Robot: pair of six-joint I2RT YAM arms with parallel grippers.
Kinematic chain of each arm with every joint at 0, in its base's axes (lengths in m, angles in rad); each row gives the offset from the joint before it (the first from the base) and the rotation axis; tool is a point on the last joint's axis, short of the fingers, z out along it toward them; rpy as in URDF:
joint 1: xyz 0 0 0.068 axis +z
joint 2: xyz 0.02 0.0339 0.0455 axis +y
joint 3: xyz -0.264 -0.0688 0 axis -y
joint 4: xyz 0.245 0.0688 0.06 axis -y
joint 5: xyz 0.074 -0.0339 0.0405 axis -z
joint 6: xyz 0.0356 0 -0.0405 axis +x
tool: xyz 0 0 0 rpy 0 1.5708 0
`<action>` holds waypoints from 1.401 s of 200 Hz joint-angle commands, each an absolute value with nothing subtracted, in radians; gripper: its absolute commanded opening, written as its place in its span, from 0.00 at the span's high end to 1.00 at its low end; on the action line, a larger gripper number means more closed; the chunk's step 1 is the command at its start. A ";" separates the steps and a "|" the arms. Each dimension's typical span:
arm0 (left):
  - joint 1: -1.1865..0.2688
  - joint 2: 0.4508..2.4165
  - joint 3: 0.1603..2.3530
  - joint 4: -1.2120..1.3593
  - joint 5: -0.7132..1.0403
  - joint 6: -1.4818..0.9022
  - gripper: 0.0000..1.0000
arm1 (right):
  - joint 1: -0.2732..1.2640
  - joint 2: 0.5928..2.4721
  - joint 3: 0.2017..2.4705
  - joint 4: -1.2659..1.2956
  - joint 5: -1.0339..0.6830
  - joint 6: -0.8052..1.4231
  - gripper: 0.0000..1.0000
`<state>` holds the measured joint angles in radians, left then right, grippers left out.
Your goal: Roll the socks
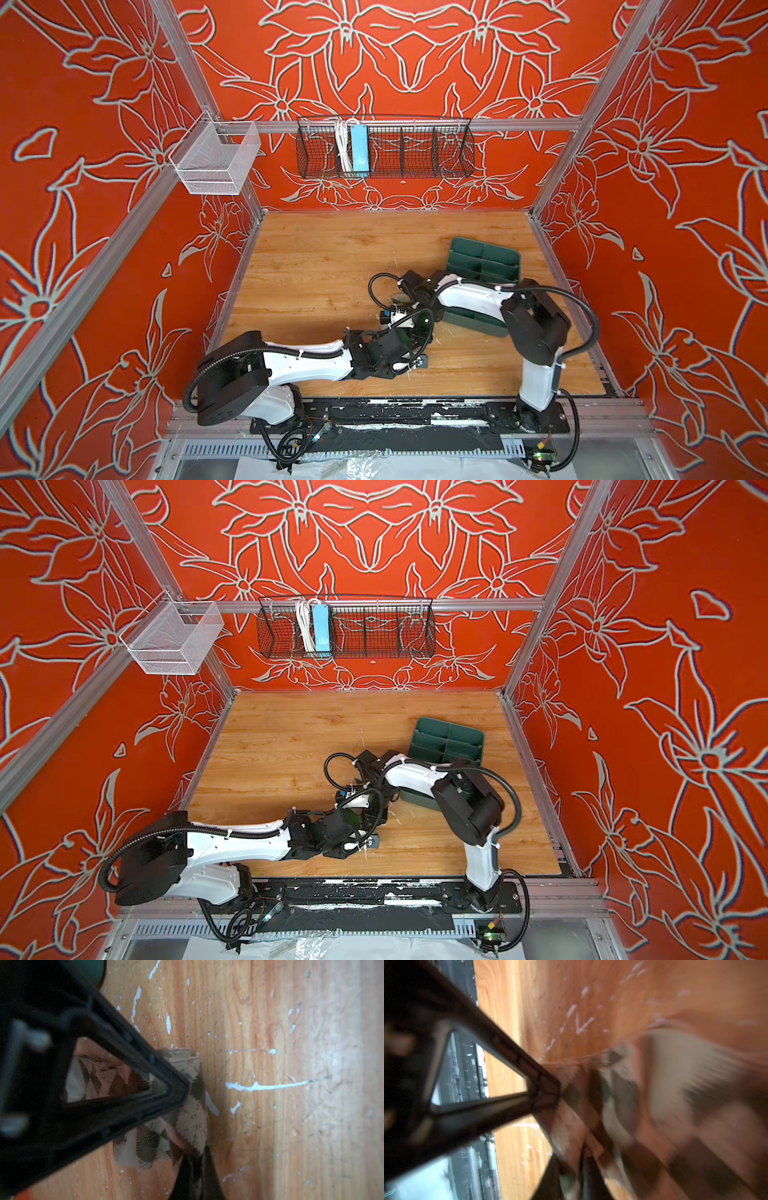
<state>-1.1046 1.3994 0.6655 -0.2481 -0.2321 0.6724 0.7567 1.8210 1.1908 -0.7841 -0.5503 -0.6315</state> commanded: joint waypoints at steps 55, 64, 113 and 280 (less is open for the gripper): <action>-1.007 1.478 0.785 -0.526 0.003 0.668 1.00 | 0.653 1.043 0.751 -0.245 -0.150 -0.511 0.49; -0.961 1.496 0.830 -0.580 0.078 0.658 1.00 | 0.652 0.934 0.704 -0.166 -0.092 -0.508 0.47; -0.774 1.658 1.035 -0.771 0.361 0.628 1.00 | 0.674 0.624 0.597 -0.252 -0.367 -0.733 0.48; -0.686 1.788 1.149 -0.815 0.432 0.585 1.00 | 1.159 1.674 0.648 0.280 0.321 -0.884 0.84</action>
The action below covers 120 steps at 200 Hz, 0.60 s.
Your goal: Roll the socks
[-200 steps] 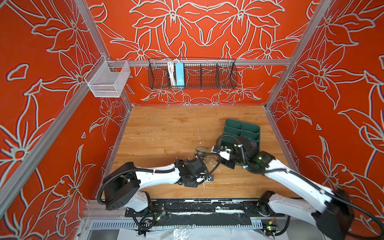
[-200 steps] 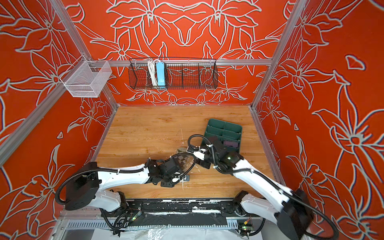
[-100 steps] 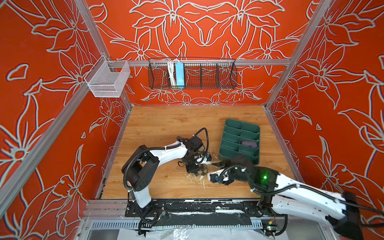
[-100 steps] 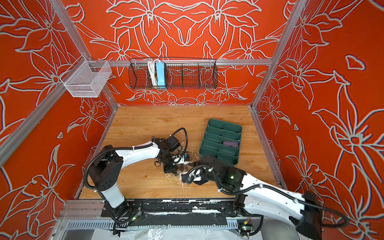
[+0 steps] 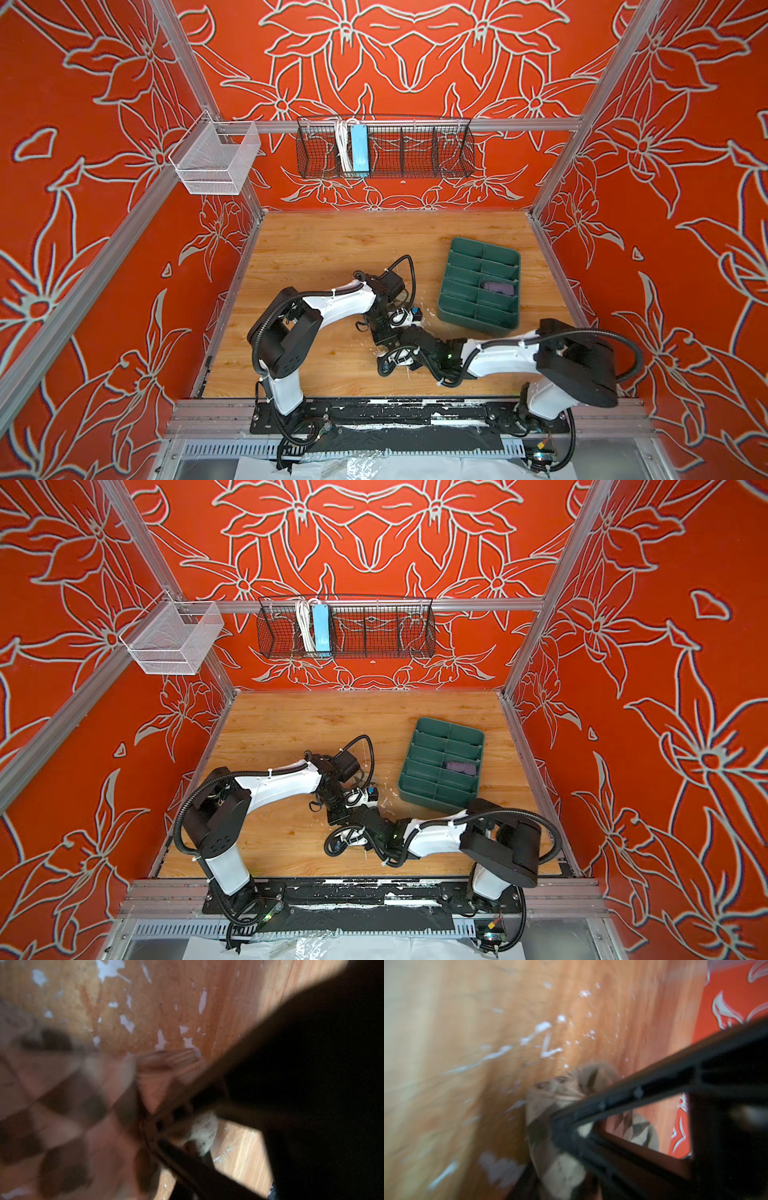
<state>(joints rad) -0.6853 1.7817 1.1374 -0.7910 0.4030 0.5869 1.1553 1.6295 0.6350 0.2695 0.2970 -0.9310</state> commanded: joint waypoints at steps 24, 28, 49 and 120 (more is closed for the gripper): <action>-0.686 1.748 1.135 -0.784 0.396 0.564 1.00 | 1.159 1.656 0.685 0.132 0.269 -0.846 1.00; -0.686 1.736 1.129 -0.770 0.379 0.557 0.98 | 1.160 1.653 0.691 0.096 0.253 -0.843 1.00; -0.686 1.665 1.097 -0.703 0.265 0.514 0.76 | 1.158 1.650 0.750 -0.124 0.146 -0.800 1.00; -0.683 1.171 0.812 -0.260 -0.435 0.449 0.56 | 1.030 1.748 1.029 -0.650 -0.301 -0.598 1.00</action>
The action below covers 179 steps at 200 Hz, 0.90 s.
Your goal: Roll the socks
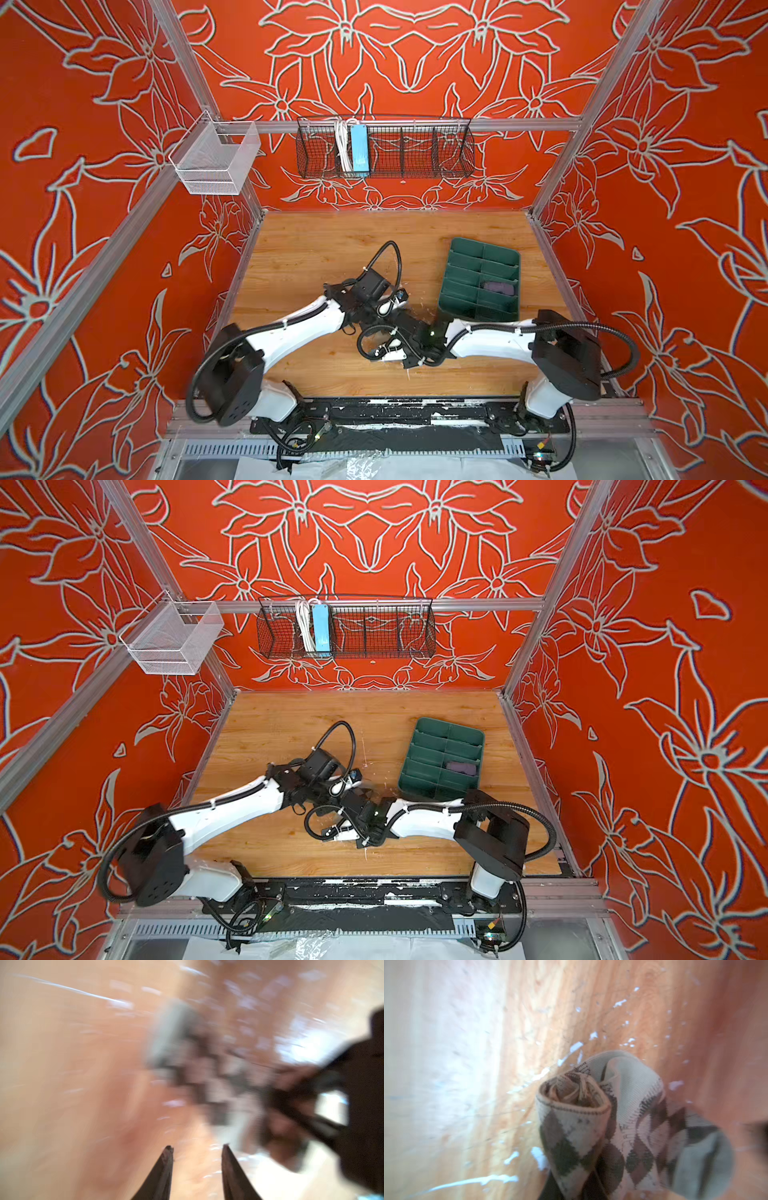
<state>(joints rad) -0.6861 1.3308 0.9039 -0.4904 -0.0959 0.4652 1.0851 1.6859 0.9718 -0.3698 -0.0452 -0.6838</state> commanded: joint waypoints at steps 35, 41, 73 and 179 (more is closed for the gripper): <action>-0.663 0.840 0.694 -0.096 -0.645 0.511 0.39 | 0.930 1.901 1.223 -0.838 -0.455 -0.564 1.00; -0.661 0.785 0.681 -0.091 -0.628 0.525 0.39 | 0.914 1.934 1.256 -0.874 -0.486 -0.575 1.00; -0.660 0.555 0.672 -0.252 -0.221 0.577 0.41 | 0.855 2.094 1.387 -0.991 -0.508 -0.586 1.00; -1.055 1.169 0.564 -0.152 -0.277 0.678 0.37 | 0.790 2.226 1.525 -1.011 -0.473 -0.527 1.00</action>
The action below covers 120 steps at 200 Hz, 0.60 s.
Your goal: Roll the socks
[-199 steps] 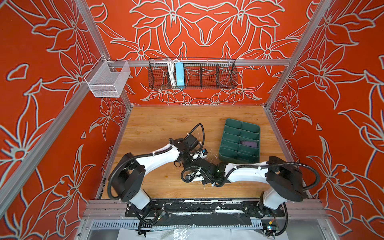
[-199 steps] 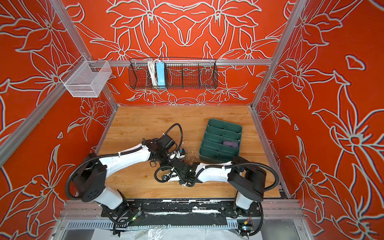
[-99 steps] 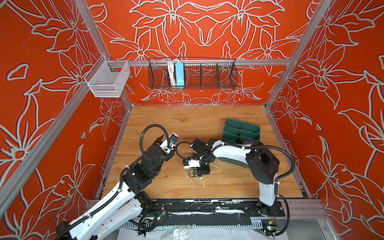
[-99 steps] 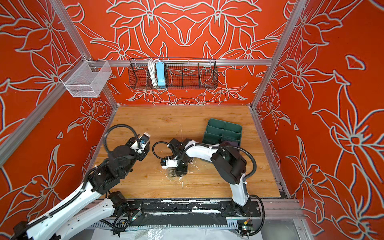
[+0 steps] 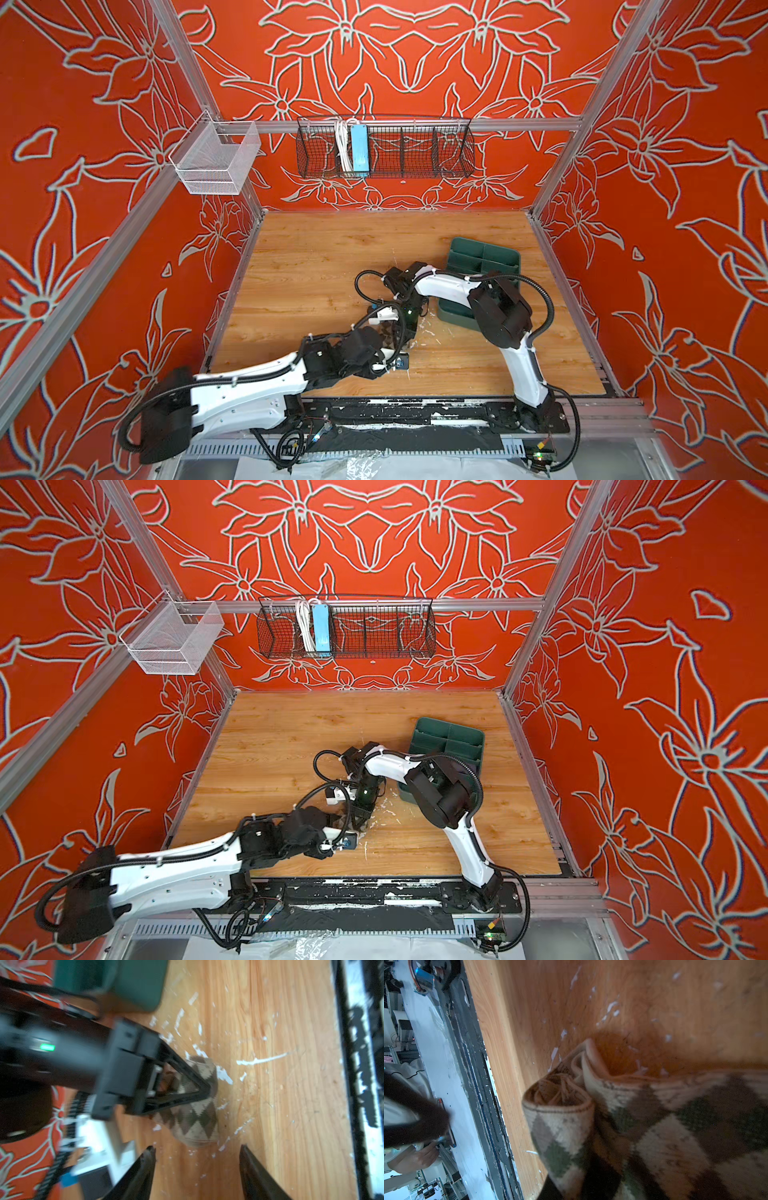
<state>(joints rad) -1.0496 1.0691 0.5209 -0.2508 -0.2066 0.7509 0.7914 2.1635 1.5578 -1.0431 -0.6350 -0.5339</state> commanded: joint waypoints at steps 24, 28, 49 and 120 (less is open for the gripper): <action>-1.057 1.252 0.545 -0.100 -0.290 0.662 0.37 | 0.790 2.209 1.524 -1.001 -0.481 -0.539 1.00; -1.056 1.260 0.539 -0.087 -0.295 0.657 0.37 | 0.790 2.208 1.526 -1.002 -0.484 -0.540 1.00; -1.056 1.306 0.523 -0.027 -0.326 0.652 0.39 | 0.790 2.204 1.538 -1.005 -0.502 -0.544 1.00; -1.055 1.389 0.521 -0.064 -0.298 0.650 1.00 | 0.777 2.082 1.432 -0.938 -0.444 -0.539 0.97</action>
<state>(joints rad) -1.0546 1.3628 0.5297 -0.0380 -0.3176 0.6601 0.7914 2.1147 1.5082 -0.9951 -0.6044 -0.5350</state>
